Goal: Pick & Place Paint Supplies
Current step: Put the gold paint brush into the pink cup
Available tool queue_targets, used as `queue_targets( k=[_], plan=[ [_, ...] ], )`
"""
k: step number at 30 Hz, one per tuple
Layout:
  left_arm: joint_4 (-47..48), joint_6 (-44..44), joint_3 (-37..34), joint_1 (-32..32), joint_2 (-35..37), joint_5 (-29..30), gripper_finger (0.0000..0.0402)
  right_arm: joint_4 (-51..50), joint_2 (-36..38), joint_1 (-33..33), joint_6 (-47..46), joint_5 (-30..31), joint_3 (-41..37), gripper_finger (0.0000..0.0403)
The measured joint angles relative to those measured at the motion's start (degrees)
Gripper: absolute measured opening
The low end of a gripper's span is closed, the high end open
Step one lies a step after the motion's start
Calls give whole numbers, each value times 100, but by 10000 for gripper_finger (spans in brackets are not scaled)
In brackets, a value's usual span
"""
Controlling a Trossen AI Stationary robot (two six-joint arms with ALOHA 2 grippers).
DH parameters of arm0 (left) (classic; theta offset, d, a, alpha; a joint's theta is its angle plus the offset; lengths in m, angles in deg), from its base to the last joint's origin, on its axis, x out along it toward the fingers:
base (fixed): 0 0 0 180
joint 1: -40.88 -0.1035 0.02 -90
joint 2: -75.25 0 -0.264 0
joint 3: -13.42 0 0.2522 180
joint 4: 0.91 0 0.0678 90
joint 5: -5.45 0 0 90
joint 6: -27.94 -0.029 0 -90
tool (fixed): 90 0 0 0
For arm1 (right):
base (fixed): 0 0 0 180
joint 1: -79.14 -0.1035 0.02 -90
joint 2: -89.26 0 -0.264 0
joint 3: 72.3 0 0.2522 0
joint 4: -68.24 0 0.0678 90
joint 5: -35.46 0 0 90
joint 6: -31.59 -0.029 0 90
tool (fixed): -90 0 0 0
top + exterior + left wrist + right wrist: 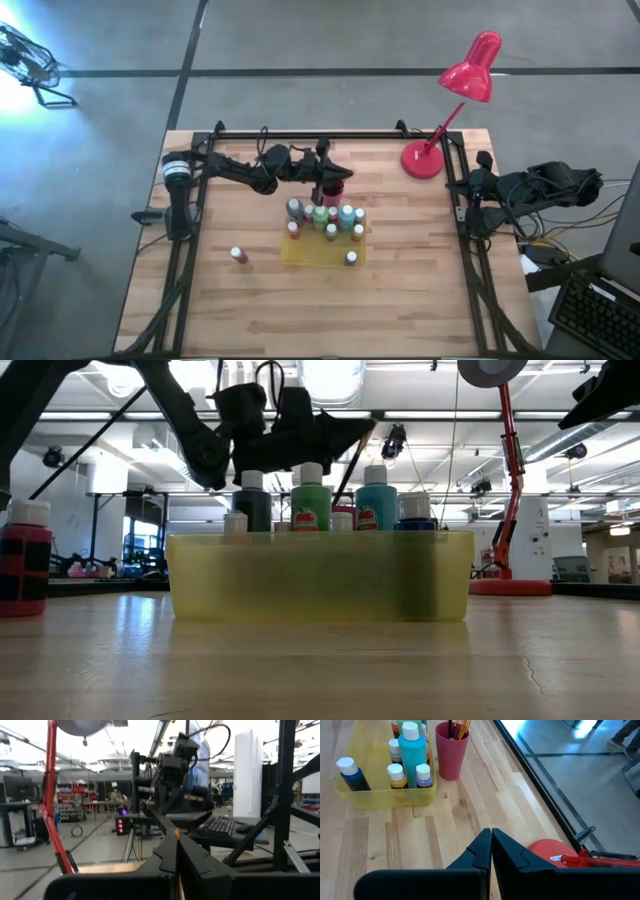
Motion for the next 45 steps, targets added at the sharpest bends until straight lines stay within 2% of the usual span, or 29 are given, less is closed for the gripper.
queue_targets(
  k=[24,30,32,35,38,42,45],
  plan=[
    [903,-308,-9,27,0,175,4,0,0,2,0,2,0,8],
    [1034,-337,42,207,170,401,4,-1,0,2,0,0,0,8],
    [1388,-506,52,324,290,725,4,-1,-2,0,0,1,0,8],
    [2000,-1051,20,581,465,1767,4,0,-1,0,0,0,0,8],
    [2095,-1491,-37,860,518,2635,3,-2,-2,0,0,2,0,8],
    [2021,-1650,-32,1034,518,3074,3,-1,-2,2,0,2,0,8],
    [1912,-1652,-28,1027,518,3116,3,-2,-2,1,0,0,0,8]
  ],
)
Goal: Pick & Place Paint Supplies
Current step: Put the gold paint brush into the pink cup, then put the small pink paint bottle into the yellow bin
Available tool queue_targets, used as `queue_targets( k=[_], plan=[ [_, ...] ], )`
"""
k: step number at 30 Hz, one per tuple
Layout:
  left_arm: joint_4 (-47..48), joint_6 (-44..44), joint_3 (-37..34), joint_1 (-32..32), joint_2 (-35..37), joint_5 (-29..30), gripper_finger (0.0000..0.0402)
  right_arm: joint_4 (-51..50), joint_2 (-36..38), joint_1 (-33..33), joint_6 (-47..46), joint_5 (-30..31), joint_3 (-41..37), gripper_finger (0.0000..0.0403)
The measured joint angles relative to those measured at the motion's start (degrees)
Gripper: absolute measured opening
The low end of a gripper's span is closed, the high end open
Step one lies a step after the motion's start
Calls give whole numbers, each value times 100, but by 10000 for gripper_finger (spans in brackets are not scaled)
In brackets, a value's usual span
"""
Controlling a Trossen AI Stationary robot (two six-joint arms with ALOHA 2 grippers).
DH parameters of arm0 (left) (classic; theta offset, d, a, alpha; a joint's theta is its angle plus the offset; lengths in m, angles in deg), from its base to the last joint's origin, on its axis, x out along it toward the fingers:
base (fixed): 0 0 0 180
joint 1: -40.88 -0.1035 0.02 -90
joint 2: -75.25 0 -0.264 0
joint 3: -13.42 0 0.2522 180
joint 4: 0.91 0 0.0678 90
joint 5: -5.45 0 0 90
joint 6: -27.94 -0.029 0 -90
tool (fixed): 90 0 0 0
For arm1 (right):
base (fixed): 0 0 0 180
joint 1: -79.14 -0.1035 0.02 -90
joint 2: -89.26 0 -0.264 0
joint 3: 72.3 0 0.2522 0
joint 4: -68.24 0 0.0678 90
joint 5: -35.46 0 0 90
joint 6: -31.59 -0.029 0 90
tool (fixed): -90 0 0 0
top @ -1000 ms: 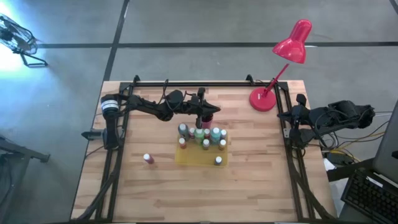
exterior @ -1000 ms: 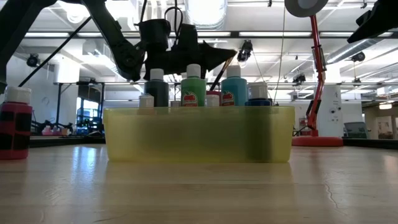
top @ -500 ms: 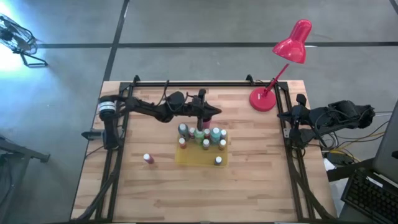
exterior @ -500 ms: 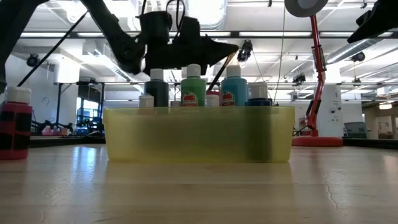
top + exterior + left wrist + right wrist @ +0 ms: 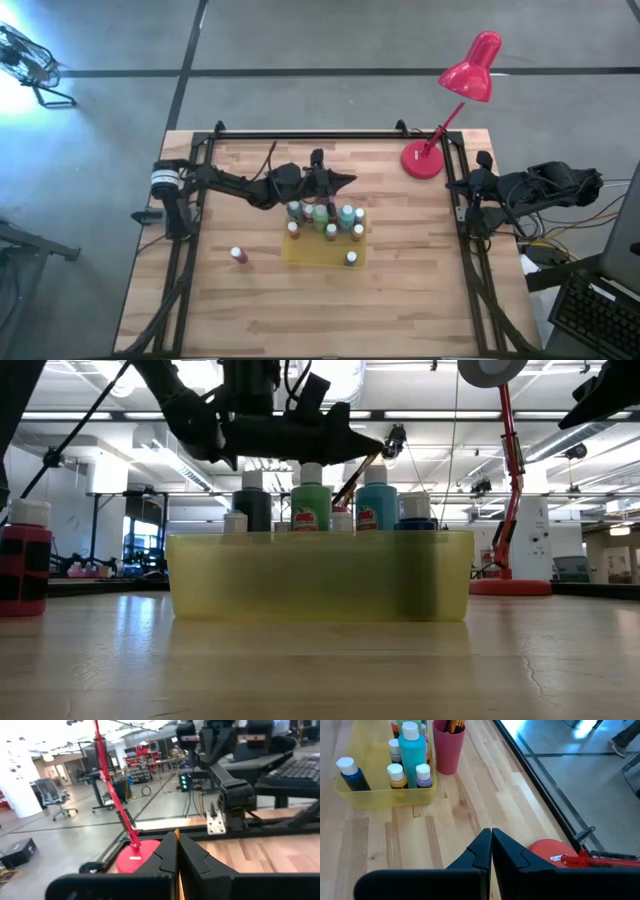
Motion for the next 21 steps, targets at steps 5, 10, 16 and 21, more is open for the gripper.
queue_targets(
  k=[5,10,16,21],
  plan=[
    [-127,2,7,-2,4,-13,7,0,0,0,1,2,0,8],
    [-124,10,7,-10,6,-13,42,0,1,1,0,1,0,8],
    [-122,59,4,-26,6,-21,52,0,2,1,0,0,0,8],
    [-165,68,-3,-26,63,-23,52,1,0,-1,0,2,0,8]
  ],
)
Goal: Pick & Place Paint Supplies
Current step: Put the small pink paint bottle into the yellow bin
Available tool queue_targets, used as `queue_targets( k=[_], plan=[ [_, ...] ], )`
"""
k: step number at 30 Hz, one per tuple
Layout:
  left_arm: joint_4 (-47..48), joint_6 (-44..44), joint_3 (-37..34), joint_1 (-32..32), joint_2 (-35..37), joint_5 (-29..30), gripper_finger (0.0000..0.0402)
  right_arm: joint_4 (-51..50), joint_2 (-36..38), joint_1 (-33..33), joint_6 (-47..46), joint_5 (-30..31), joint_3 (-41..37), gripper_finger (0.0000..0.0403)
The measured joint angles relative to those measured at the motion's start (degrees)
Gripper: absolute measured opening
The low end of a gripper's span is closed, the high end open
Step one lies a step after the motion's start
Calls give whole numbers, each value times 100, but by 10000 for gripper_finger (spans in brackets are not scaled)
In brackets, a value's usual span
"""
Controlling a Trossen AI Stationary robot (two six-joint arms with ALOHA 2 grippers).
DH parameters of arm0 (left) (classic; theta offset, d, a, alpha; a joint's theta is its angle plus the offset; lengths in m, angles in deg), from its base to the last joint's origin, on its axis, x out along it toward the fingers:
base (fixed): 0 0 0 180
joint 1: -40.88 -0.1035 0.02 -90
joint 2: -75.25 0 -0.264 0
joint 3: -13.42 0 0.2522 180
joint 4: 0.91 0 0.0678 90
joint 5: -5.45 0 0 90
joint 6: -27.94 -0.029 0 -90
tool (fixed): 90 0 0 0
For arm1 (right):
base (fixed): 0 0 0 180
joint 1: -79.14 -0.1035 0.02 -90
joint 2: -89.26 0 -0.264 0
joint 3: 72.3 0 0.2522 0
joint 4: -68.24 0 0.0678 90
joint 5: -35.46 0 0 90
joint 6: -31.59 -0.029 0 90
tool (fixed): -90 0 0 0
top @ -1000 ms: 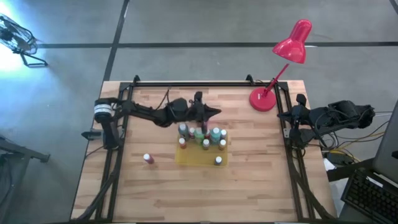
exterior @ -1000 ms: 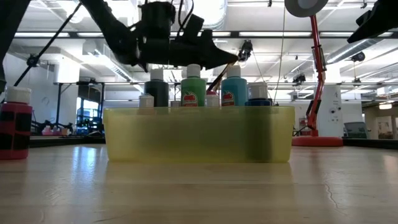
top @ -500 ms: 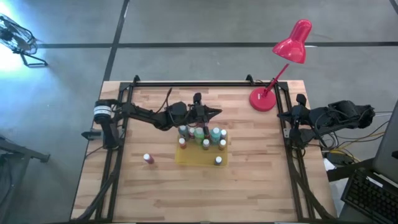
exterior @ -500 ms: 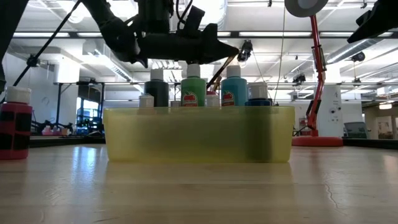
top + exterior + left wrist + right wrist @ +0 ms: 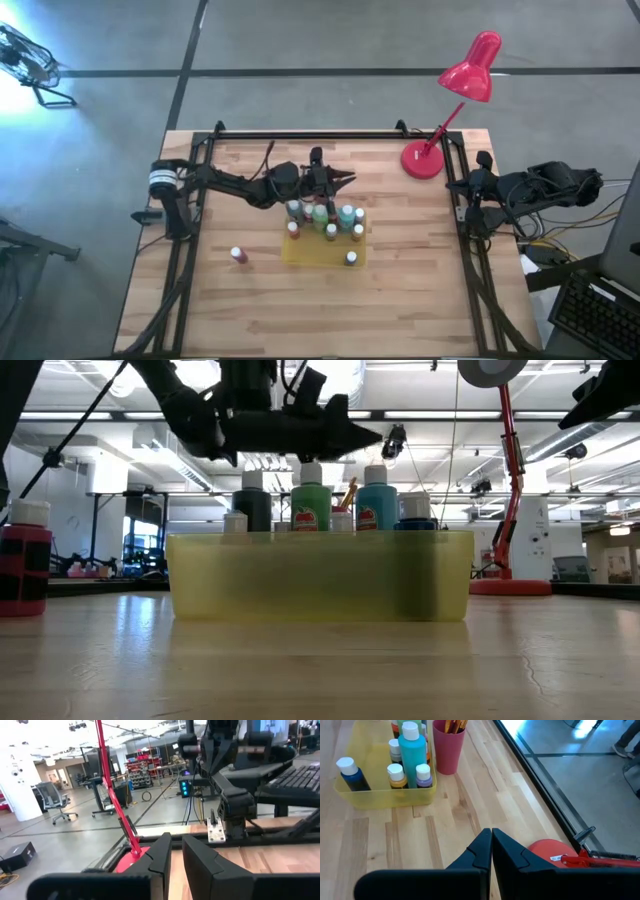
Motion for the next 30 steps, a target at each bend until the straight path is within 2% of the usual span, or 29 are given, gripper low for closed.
queue_targets(
  k=[4,7,12,15,20,25,27,30],
  plan=[
    [78,-90,1,47,485,-5,51,-1,0,2,0,0,0,8],
    [814,-362,9,160,1201,-58,51,-1,0,0,0,-2,0,8],
    [3687,-817,309,565,2644,6,52,0,0,2,1,-1,0,8],
    [5696,-710,713,957,3339,546,55,-1,0,0,1,-1,0,8],
    [8609,460,1728,1959,3915,1995,56,-1,0,2,0,-2,0,8],
    [11071,2047,2840,3269,3797,3438,66,-1,0,0,2,-2,0,8],
    [11998,2850,3196,3718,3594,3803,77,-1,0,2,0,0,0,8],
    [13296,4092,3578,4132,3207,3860,101,-1,0,1,2,-2,0,8]
  ],
)
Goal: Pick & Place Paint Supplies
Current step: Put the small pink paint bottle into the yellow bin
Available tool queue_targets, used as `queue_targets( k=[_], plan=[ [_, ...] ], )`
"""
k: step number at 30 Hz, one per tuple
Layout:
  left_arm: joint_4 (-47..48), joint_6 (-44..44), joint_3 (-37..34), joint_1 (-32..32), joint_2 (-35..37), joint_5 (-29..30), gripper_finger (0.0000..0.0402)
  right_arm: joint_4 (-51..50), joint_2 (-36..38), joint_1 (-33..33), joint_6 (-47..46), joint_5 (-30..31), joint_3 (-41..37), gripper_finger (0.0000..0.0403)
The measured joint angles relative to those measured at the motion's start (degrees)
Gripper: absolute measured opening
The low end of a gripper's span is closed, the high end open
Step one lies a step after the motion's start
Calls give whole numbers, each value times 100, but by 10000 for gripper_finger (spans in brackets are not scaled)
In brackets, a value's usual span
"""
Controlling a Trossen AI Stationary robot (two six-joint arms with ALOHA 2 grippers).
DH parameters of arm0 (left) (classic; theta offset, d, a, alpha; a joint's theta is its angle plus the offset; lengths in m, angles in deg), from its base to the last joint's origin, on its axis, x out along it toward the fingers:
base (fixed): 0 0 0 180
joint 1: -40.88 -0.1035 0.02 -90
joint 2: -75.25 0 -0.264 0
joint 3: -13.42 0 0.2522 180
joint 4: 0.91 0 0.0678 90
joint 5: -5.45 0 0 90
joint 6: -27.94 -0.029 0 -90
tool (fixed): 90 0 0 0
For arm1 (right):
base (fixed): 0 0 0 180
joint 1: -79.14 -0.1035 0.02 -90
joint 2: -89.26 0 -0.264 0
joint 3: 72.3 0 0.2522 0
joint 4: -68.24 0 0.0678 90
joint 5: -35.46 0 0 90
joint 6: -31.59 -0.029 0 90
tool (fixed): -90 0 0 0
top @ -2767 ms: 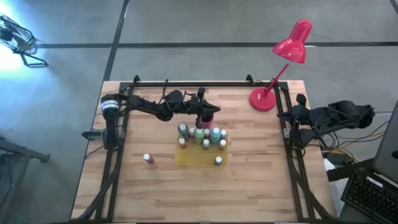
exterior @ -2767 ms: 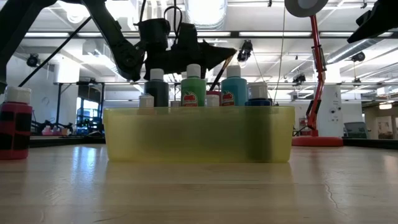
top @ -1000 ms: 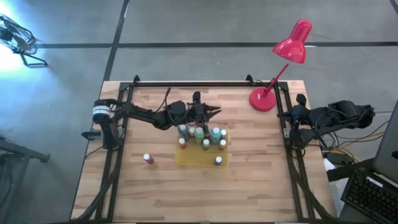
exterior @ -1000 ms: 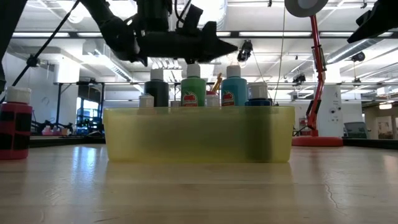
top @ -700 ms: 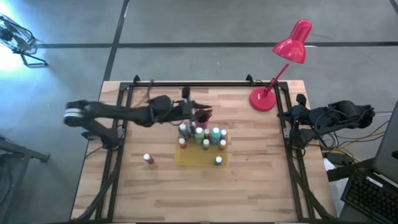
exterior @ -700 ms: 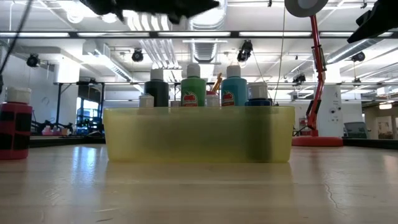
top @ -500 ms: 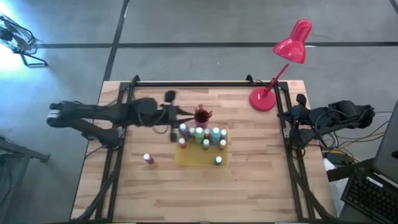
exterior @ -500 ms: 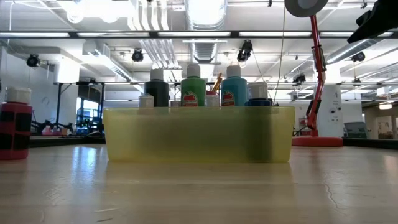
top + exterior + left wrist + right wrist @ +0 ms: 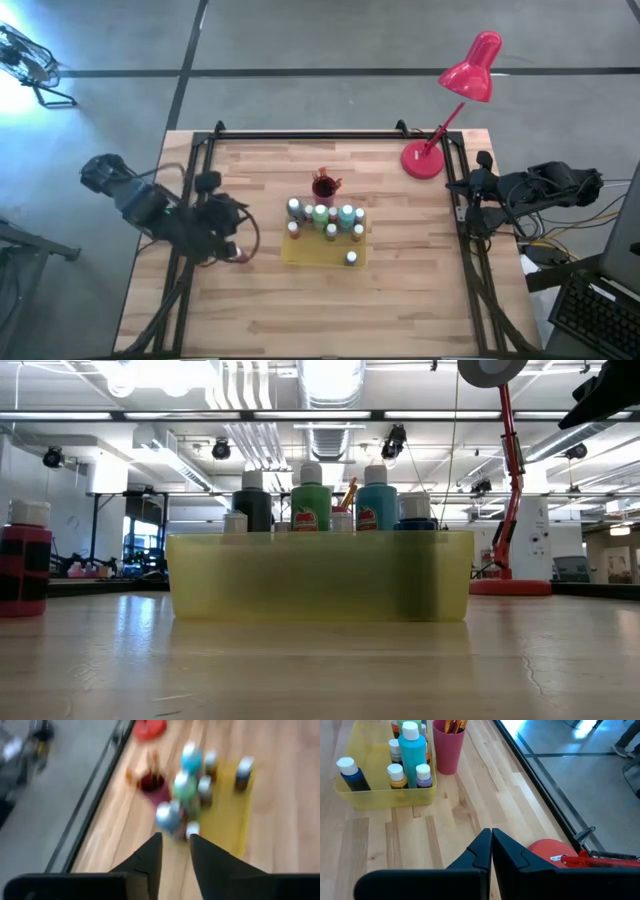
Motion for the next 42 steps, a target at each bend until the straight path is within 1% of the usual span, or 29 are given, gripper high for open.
queue_targets(
  k=[3,4,7,9,12,18,21,24,29,36,38,42],
  plan=[
    [1121,1080,179,132,-408,-201,133,0,0,0,-2,1,0,8],
    [1292,1308,180,148,-517,-321,144,0,0,0,-2,0,0,8],
    [1094,1335,2,180,-657,-873,176,0,0,-1,-2,0,0,8],
    [1123,1433,-93,224,-741,-1193,195,0,0,2,0,2,0,8],
    [1233,1807,-406,347,-741,-1434,221,2,0,0,-1,0,0,8],
    [1241,2484,-1036,384,-546,-2250,258,2,1,2,-2,0,0,8],
    [1225,2651,-1338,411,-462,-2421,268,2,1,-1,-2,1,0,8],
    [991,2685,-1672,431,-364,-2495,271,2,0,-1,-1,0,0,8],
    [298,2584,-2394,445,-29,-2624,271,2,0,0,-2,1,0,8],
    [-651,2659,-3444,445,698,-2870,271,2,1,0,0,-1,0,8],
    [-919,2711,-3705,443,890,-2970,271,2,0,-1,0,1,0,8],
    [-1358,2752,-4149,443,1173,-2988,272,2,1,0,-2,-1,0,8]
  ],
)
